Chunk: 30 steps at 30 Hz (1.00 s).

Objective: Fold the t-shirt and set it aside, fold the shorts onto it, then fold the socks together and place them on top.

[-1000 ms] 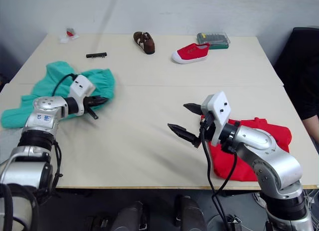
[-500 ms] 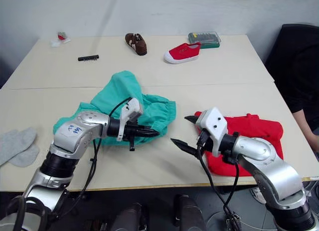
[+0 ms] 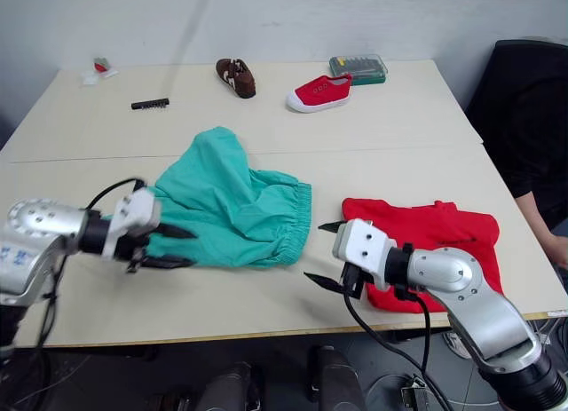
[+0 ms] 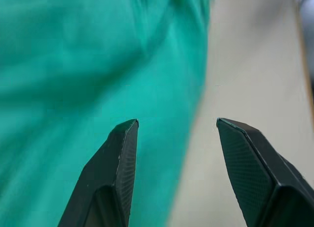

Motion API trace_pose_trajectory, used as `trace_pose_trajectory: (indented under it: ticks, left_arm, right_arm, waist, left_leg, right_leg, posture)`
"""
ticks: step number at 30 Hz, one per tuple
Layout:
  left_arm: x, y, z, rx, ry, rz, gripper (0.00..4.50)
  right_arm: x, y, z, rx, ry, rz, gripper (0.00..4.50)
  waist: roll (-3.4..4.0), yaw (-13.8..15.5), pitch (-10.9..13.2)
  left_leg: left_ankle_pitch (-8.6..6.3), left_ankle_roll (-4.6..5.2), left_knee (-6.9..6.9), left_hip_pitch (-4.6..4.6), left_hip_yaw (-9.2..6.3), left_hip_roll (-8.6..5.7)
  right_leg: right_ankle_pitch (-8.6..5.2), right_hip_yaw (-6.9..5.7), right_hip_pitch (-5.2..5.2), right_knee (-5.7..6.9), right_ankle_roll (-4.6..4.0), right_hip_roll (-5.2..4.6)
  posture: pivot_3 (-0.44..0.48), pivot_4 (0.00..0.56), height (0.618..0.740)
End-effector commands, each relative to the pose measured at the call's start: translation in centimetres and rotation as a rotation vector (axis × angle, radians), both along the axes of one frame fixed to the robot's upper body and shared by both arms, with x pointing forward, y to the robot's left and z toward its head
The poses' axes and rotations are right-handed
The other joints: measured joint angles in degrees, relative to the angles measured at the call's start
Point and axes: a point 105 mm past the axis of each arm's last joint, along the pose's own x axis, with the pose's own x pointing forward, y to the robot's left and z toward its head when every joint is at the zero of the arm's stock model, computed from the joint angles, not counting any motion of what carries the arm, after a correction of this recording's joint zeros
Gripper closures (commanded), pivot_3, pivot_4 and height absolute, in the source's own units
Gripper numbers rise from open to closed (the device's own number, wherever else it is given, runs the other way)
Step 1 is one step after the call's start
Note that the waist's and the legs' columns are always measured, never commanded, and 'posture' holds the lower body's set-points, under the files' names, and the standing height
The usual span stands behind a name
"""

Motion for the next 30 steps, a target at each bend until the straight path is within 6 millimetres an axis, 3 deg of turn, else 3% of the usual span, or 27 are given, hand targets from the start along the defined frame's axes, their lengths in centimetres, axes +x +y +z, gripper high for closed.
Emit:
trace_pose_trajectory:
  ticks: [1, 6, 11, 15, 20, 25, 30]
  left_arm:
    - [-0.2, 2.4, 0.9, 0.102, -0.110, -0.024, 1.82]
    - [0.7, 5.2, -0.4, 0.264, -0.225, 0.011, 1.82]
    - [2.8, 5.4, 0.0, 0.252, -0.325, 0.081, 1.82]
    - [3.2, 4.9, -0.5, 0.240, -0.310, 0.069, 2.68]
    - [3.4, 4.6, -1.2, 0.212, -0.268, 0.078, 4.36]
    - [2.8, 3.5, -0.1, 0.065, -0.117, 0.092, 4.50]
    - [0.8, 1.9, 2.7, -0.112, 0.075, 0.060, 4.50]
  right_arm:
    - [-0.4, 1.5, -0.6, -0.027, -0.053, 0.107, 0.00]
    - [0.8, 3.5, -1.2, -0.033, -0.125, 0.164, 0.00]
    - [2.8, 4.4, -1.5, -0.040, -0.190, 0.144, 0.00]
    - [3.2, 4.3, -2.6, -0.075, -0.200, 0.156, 0.87]
    - [3.5, 3.7, -2.6, -0.071, -0.186, 0.152, 2.70]
    - [3.3, 2.1, 0.3, 0.020, -0.097, 0.209, 4.47]
    - [2.4, 1.4, 2.5, 0.102, 0.033, 0.266, 4.47]
  waist:
    - [-0.01, 0.2, 0.0]
    - [0.00, 0.5, 0.0]
    - [0.00, 0.8, 0.0]
    - [0.00, 1.2, 0.0]
    - [0.00, 1.2, 0.0]
    - [0.00, 1.2, 0.0]
    - [-0.01, 1.1, 0.0]
  left_leg:
    - [-0.16, 0.27, 0.01, -0.02, 0.00, -0.01]
    - [-0.26, 0.39, 0.07, -0.06, 0.02, -0.03]
    - [-0.28, 0.38, 0.09, -0.07, 0.05, -0.02]
    - [-0.27, 0.33, 0.12, -0.08, 0.15, -0.01]
    - [-0.27, 0.30, 0.15, -0.07, 0.26, 0.00]
    - [-0.29, 0.33, 0.23, -0.03, 0.25, 0.00]
    - [-0.28, 0.31, 0.27, -0.02, 0.21, 0.06]
  right_leg:
    - [0.00, -0.01, 0.00, -0.01, 0.00, -0.03]
    - [0.00, -0.05, -0.01, 0.00, 0.00, -0.08]
    - [0.02, -0.11, -0.03, 0.06, 0.00, -0.08]
    - [0.02, -0.13, -0.04, 0.06, 0.00, -0.10]
    - [0.02, -0.11, -0.05, 0.05, 0.01, -0.11]
    - [0.03, -0.11, -0.04, 0.17, 0.02, -0.09]
    - [0.03, -0.10, -0.04, 0.23, 0.02, -0.02]
  posture:
    - [0.000, 0.150, 0.740]
    - [0.000, 0.150, 0.740]
    - [0.000, 0.150, 0.740]
    - [0.000, 0.150, 0.740]
    - [0.000, 0.150, 0.740]
    - [0.000, 0.150, 0.740]
    - [0.000, 0.150, 0.740]
